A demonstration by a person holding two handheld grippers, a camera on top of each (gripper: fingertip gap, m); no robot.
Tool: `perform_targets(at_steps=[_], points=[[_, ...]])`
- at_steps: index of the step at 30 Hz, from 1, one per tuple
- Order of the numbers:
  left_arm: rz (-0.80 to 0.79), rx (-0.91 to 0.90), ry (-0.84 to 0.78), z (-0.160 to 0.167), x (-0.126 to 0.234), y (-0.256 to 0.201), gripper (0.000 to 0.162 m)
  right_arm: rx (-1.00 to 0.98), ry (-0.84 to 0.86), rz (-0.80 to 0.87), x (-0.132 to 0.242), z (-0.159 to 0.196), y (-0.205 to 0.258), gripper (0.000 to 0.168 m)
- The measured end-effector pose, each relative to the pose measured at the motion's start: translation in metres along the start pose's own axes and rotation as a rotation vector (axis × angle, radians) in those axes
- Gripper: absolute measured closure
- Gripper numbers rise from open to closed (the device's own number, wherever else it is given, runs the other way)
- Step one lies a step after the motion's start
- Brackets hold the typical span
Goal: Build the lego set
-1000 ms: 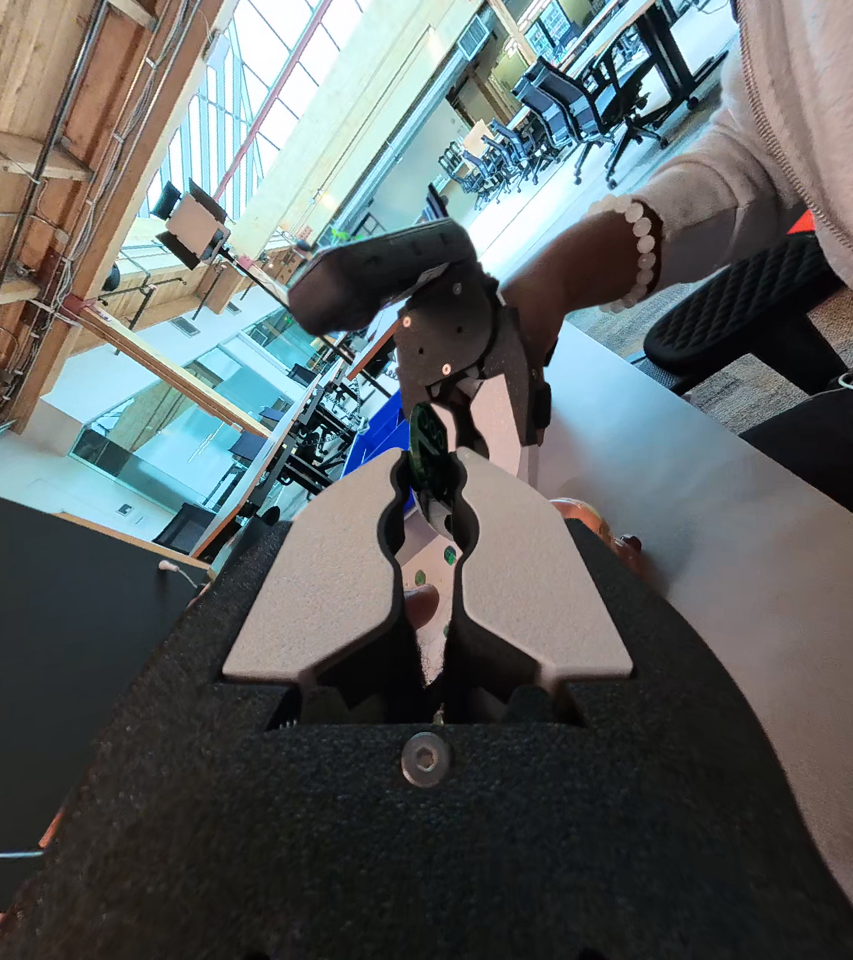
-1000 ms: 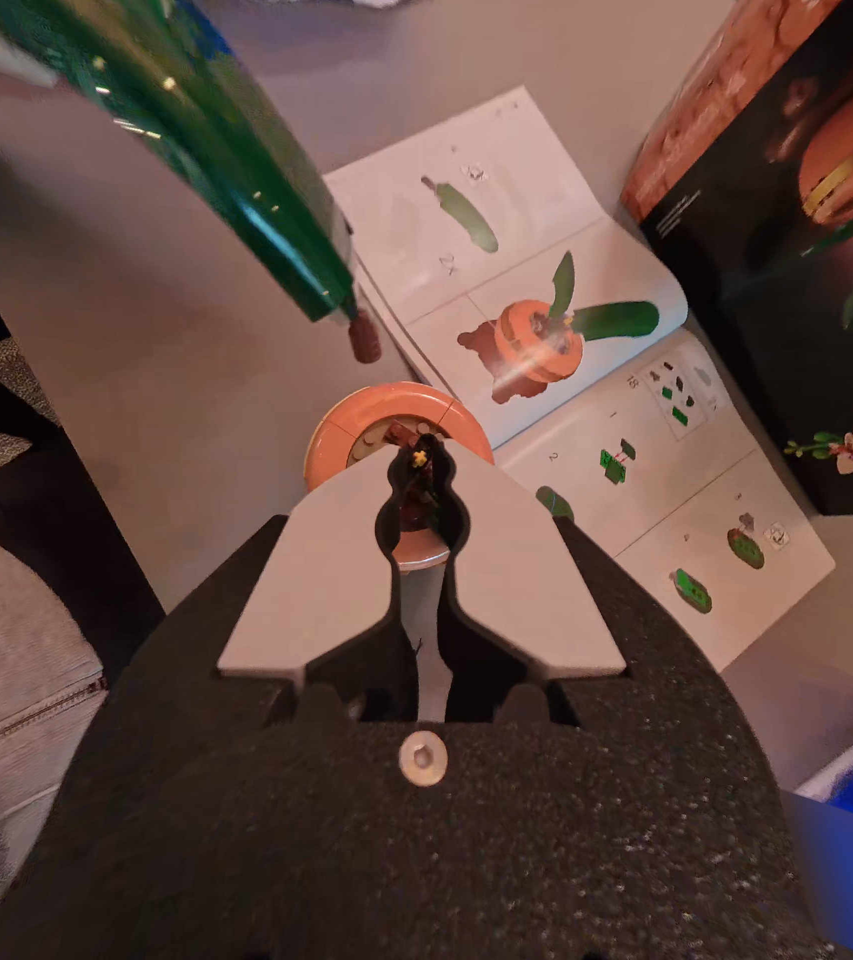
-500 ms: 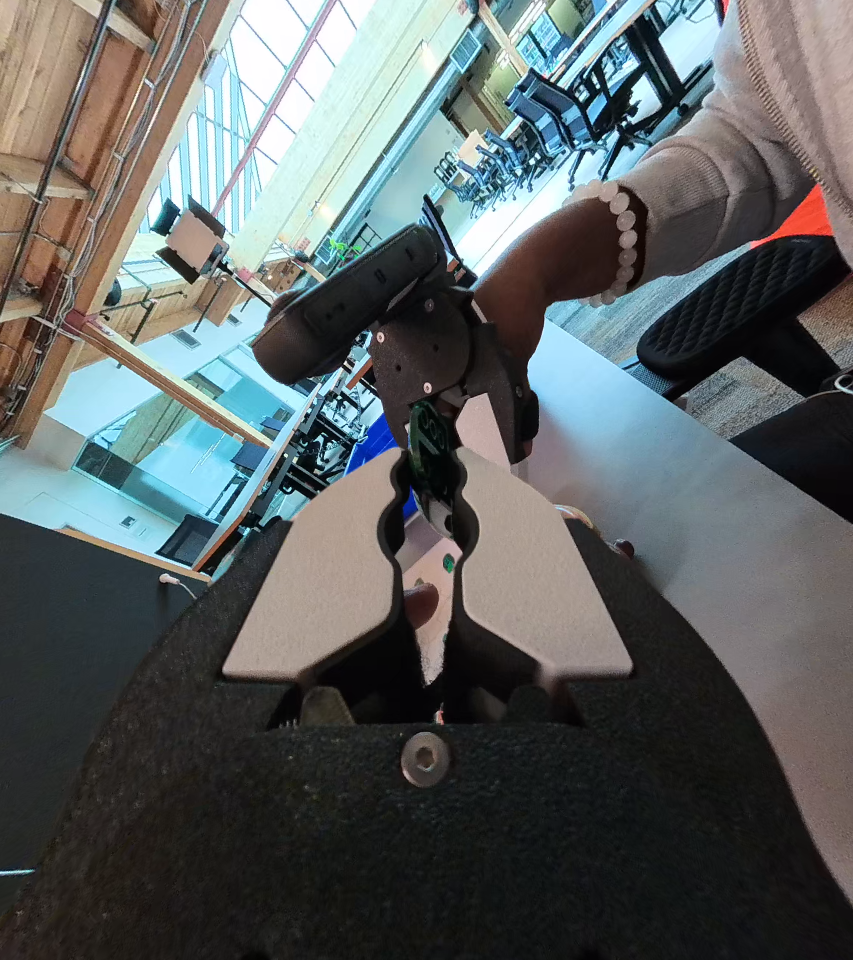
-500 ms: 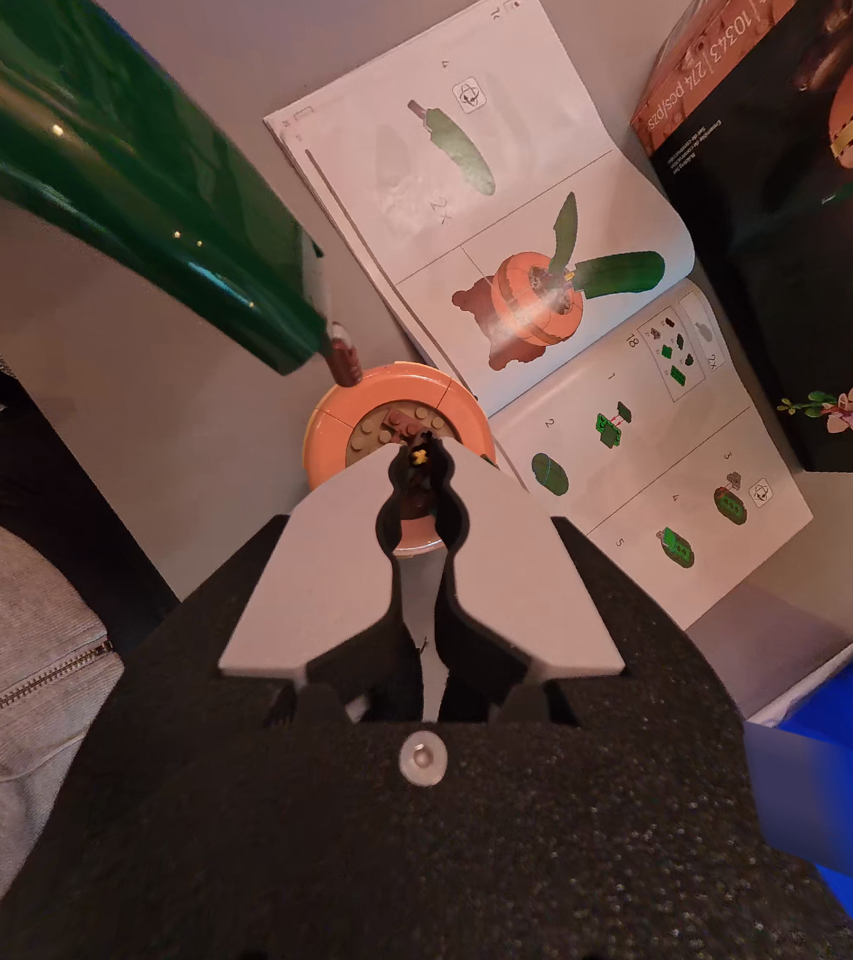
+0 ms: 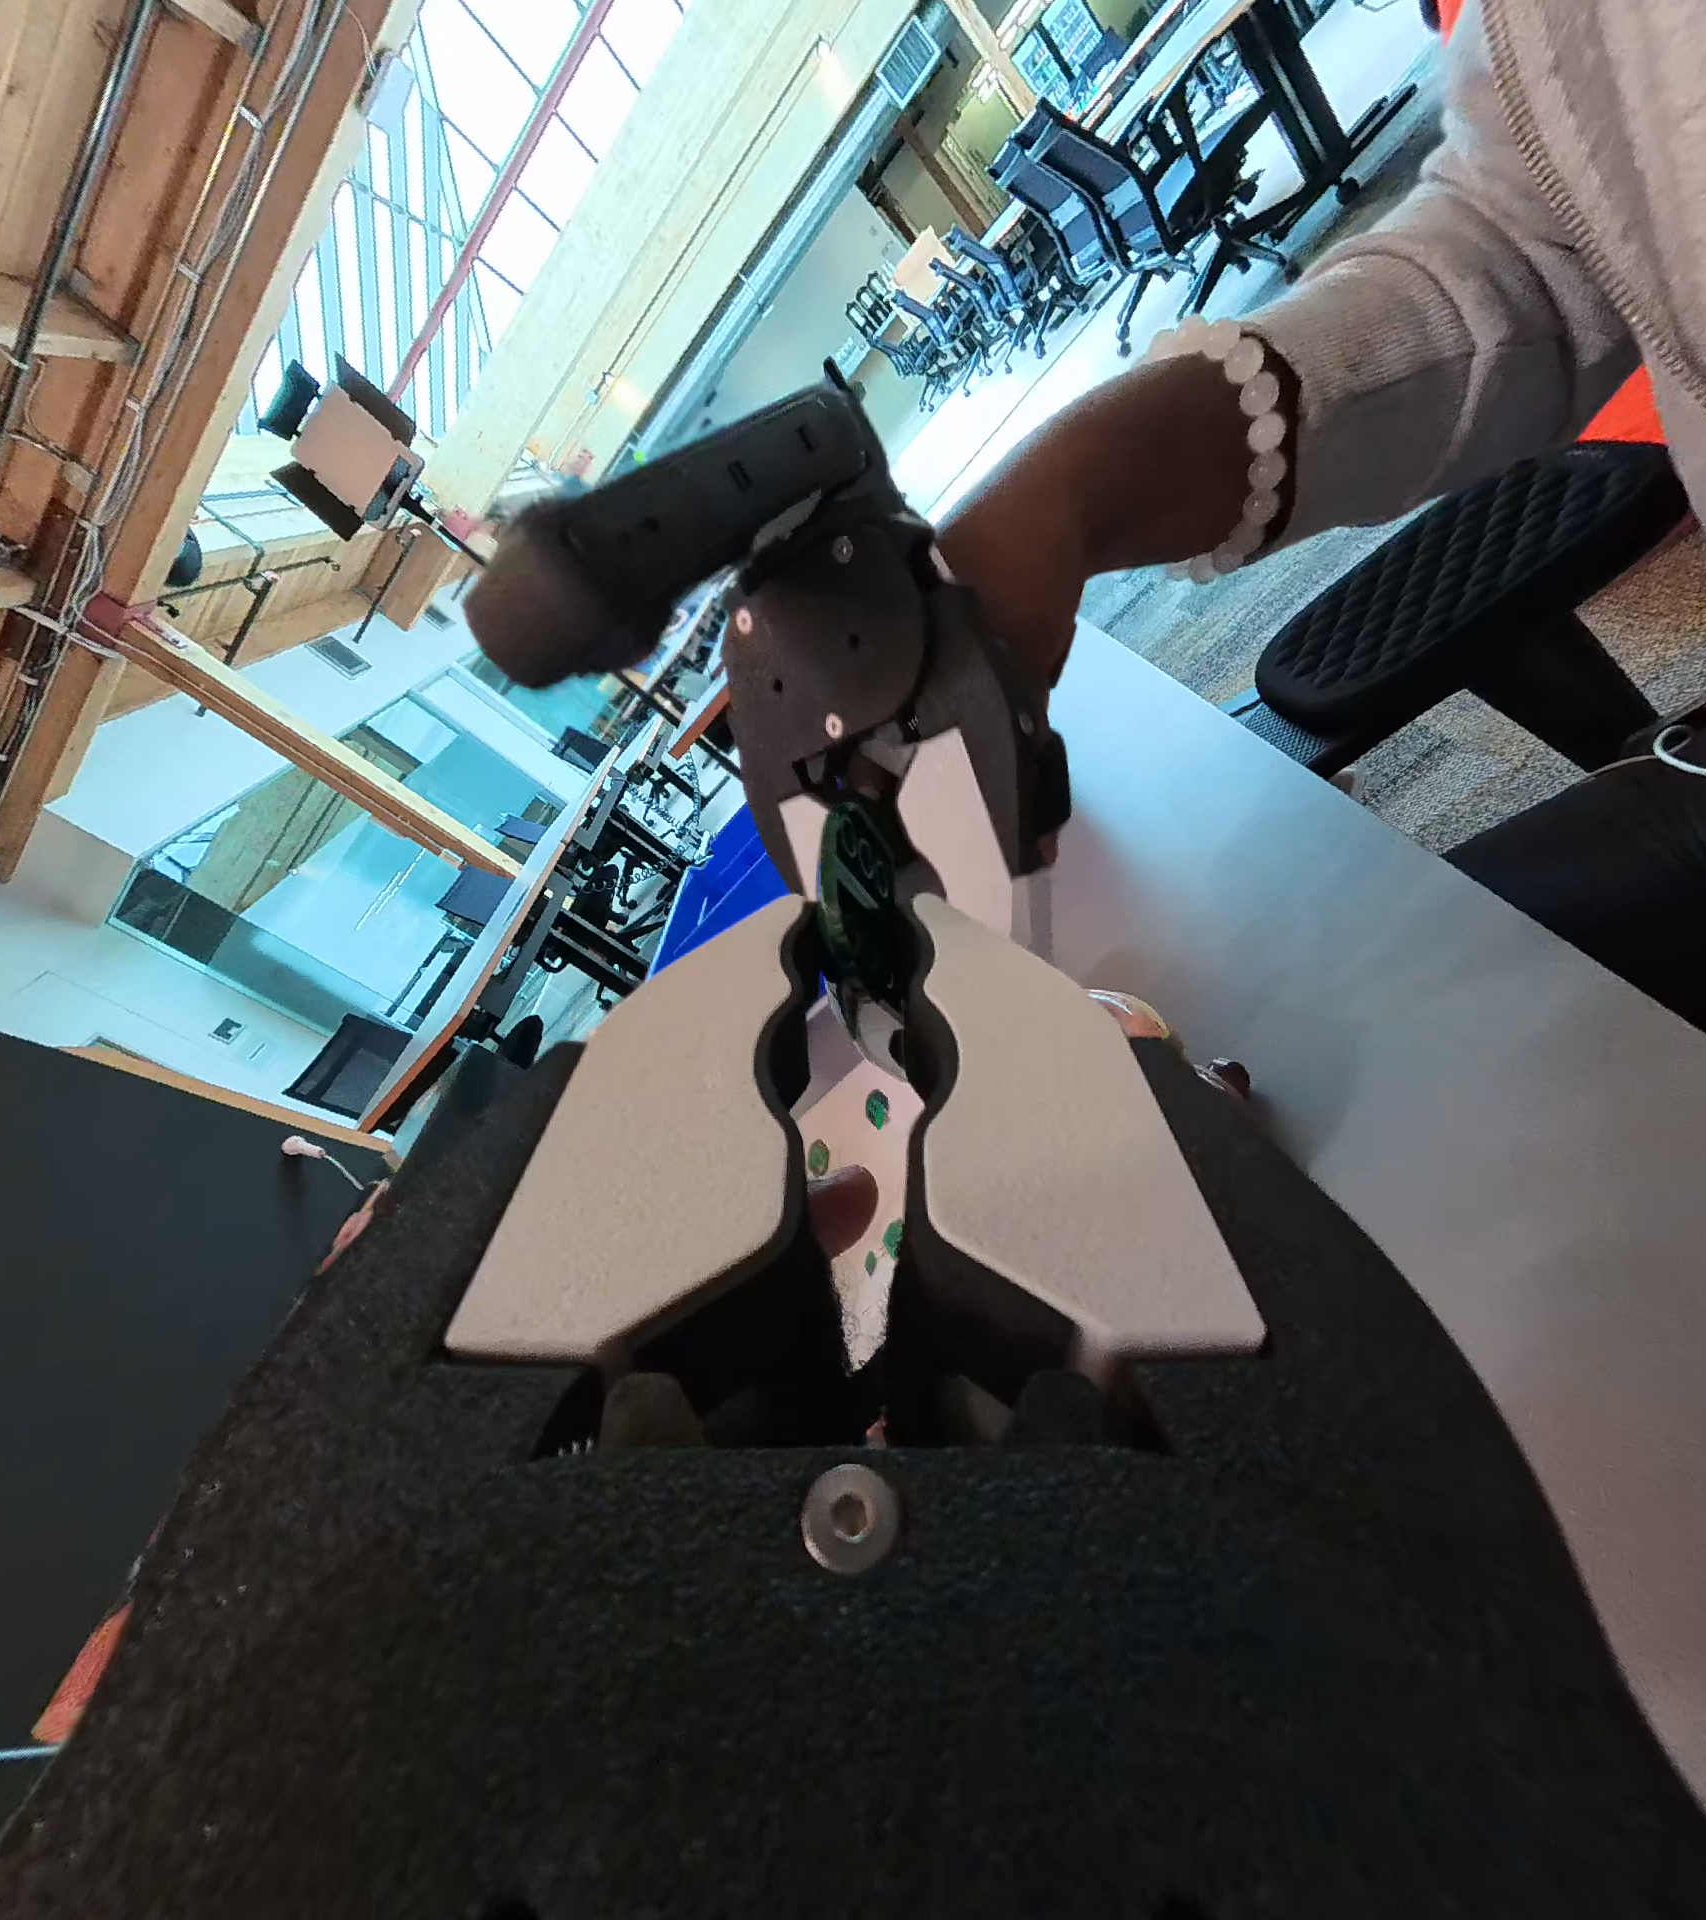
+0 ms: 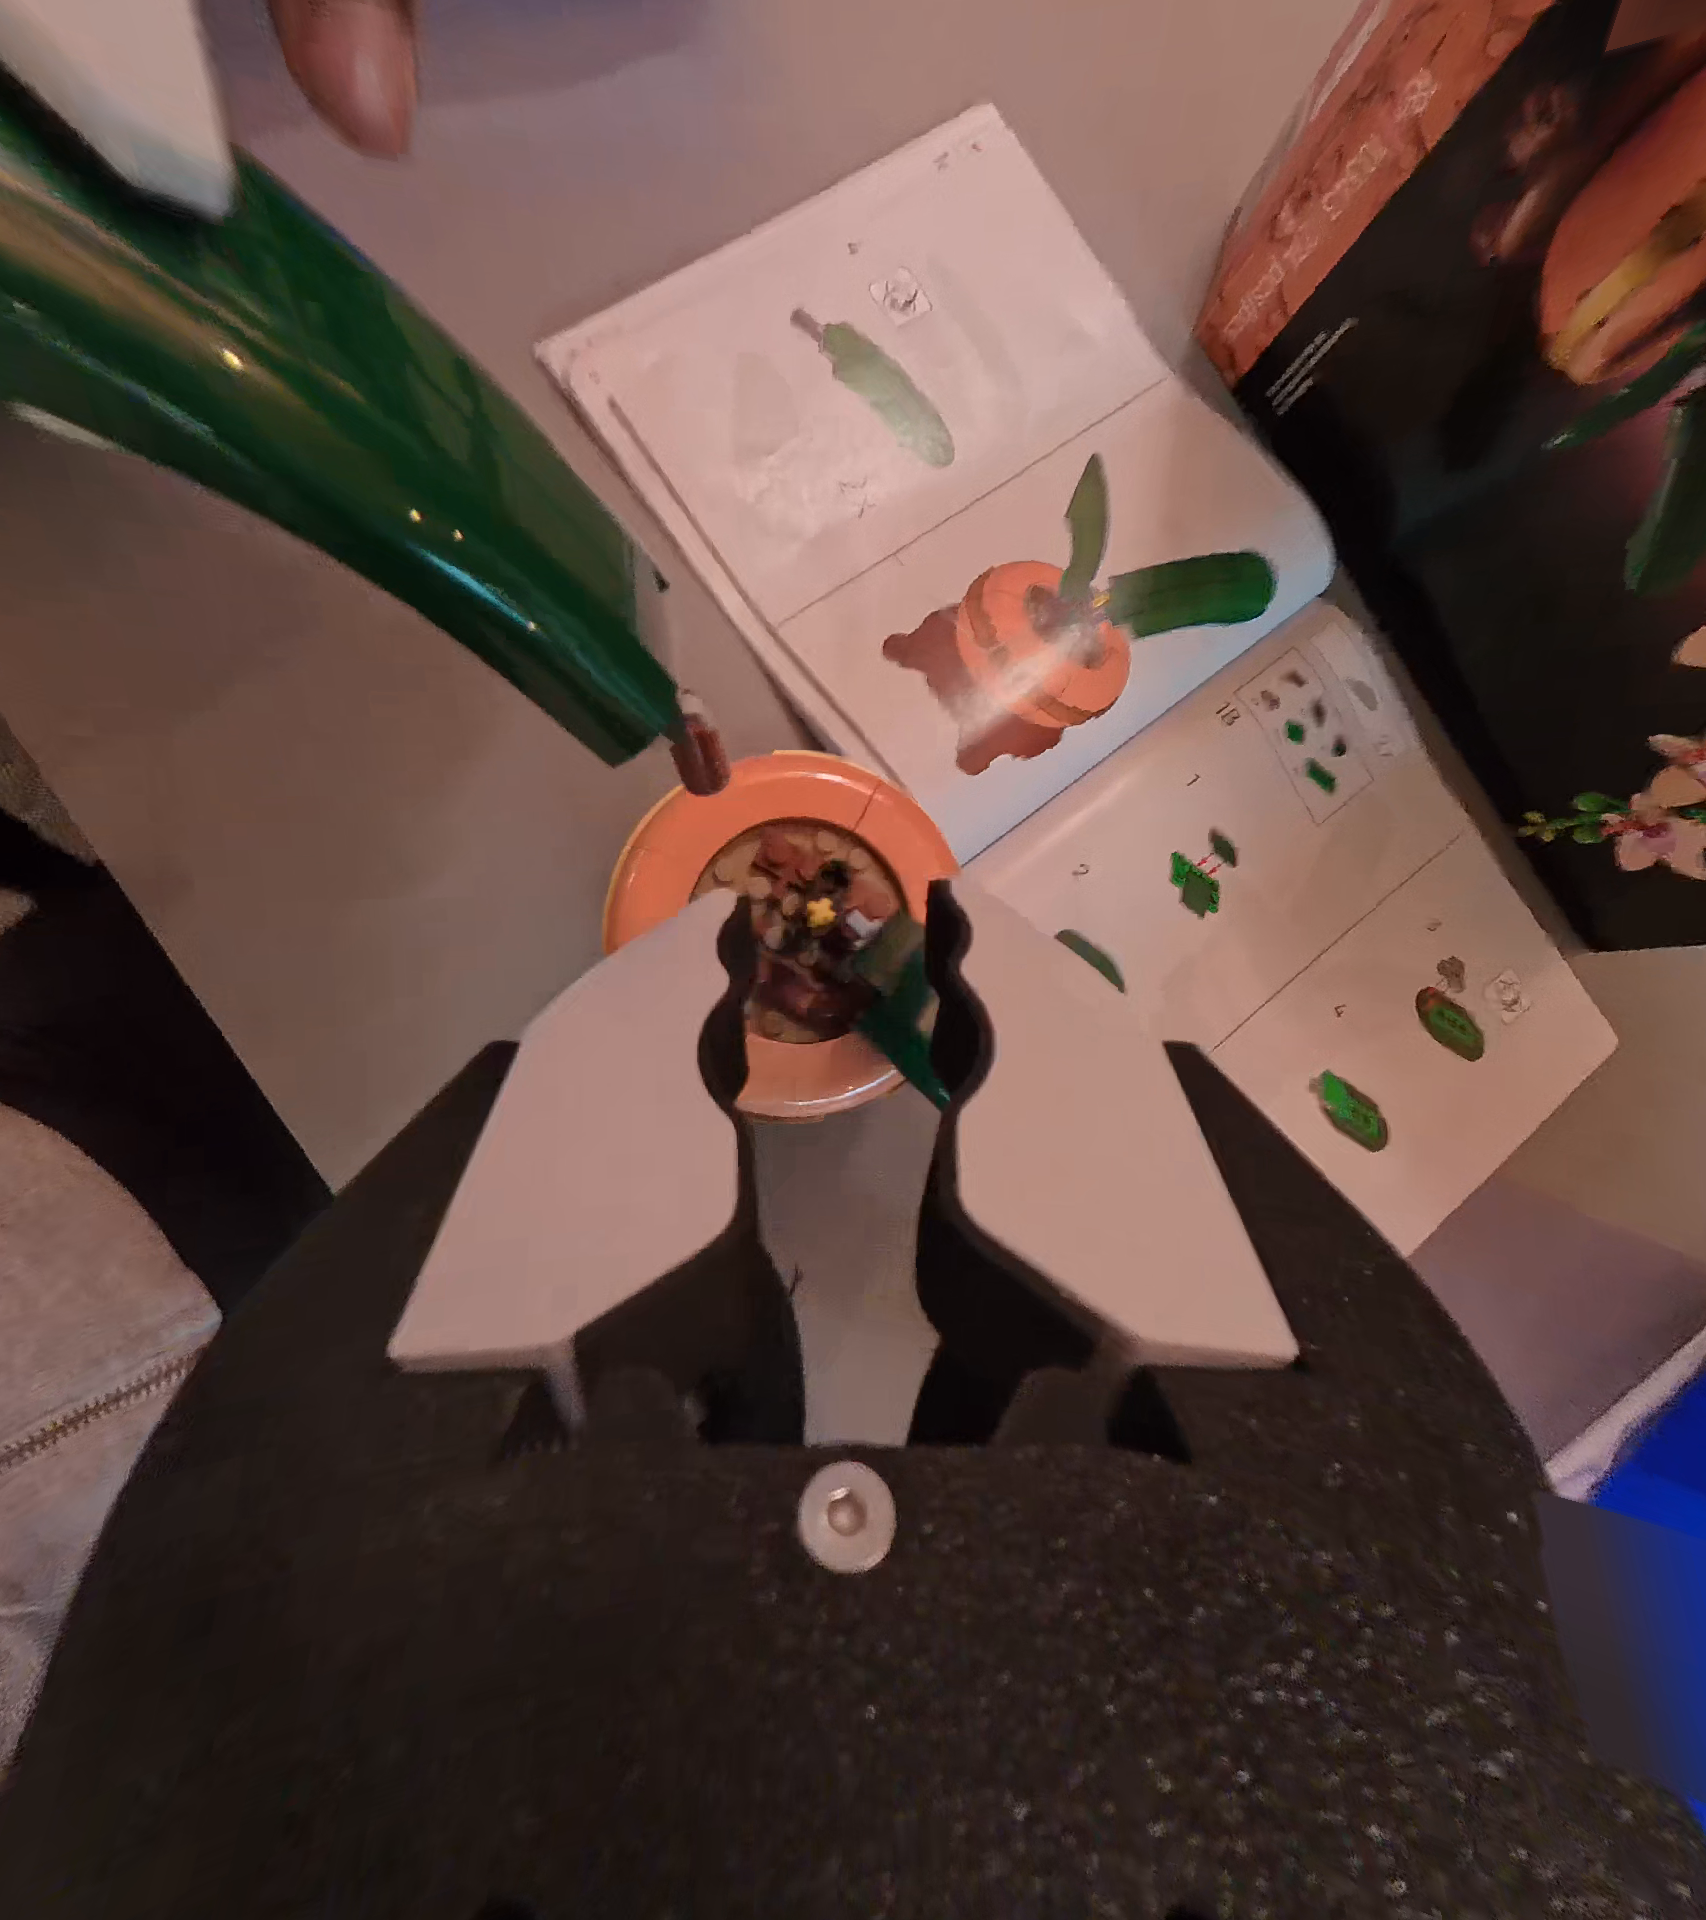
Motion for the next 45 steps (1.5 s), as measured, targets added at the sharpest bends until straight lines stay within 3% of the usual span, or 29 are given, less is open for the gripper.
perform_targets(at_steps=[4,8,15,27,33,38,45], points=[[0.024,0.032,0.022,0.009,-0.005,-0.002,0.149,-0.038,-0.206,0.0,0.033,0.003,-0.01,0.139],[0.047,0.076,0.044,0.021,-0.011,-0.004,0.149,-0.081,-0.291,0.0,0.05,0.019,-0.015,0.142],[0.094,0.098,0.077,0.032,-0.022,-0.011,0.149,-0.135,-0.298,-0.029,0.046,0.042,-0.012,0.141],[0.105,0.063,0.09,0.03,-0.024,-0.014,0.149,-0.088,-0.294,-0.053,0.044,0.034,-0.004,0.143],[0.139,0.072,0.082,0.031,-0.025,-0.011,0.149,0.095,-0.219,-0.088,0.034,0.018,0.005,0.148],[0.224,0.103,0.098,0.03,-0.029,-0.004,0.149,0.271,-0.132,0.005,0.017,0.003,0.01,0.146],[0.332,0.121,0.129,0.029,-0.037,0.007,0.149,0.274,-0.135,0.033,0.008,-0.003,0.013,0.158]])
Point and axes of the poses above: each gripper's, where its closed fingertips meet, x back along the fingers, z out of its underside, y = z × x across the jaws, the point moved 8 cm from there along x, back along the fingers
